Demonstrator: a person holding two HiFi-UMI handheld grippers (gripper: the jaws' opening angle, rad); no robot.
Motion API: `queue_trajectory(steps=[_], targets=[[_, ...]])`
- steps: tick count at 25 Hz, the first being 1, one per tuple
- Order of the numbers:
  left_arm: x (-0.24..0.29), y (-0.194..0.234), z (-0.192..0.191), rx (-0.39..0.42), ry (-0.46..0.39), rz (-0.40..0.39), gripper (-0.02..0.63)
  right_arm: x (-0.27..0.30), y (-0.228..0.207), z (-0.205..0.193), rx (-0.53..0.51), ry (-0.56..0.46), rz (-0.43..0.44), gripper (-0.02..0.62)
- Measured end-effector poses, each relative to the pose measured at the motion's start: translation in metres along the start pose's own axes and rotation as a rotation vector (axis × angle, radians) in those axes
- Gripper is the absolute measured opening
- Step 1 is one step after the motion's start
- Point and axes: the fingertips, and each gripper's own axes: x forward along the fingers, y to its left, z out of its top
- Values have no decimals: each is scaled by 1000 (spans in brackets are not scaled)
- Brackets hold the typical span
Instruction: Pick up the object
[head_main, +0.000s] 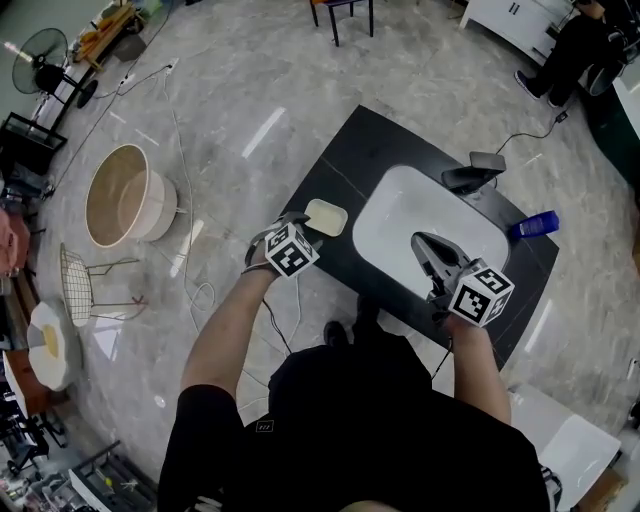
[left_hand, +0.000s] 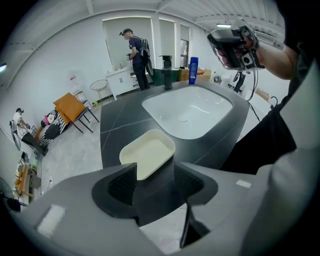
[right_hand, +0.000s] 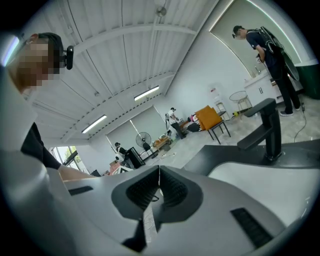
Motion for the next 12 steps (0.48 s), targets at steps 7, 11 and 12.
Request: queue_trajectory(steps=[7,11,12], targets=[[21,6,-11,11,73,-20,218,-8,-22,-7,43,-16,-16,12],[30,5,-14,-17,97,-50,218,-4,-28,-10,60,-19,-11,12],[31,6,-13,-25,99,-50,218,-3,-28,-11,62,-20,-8,12]])
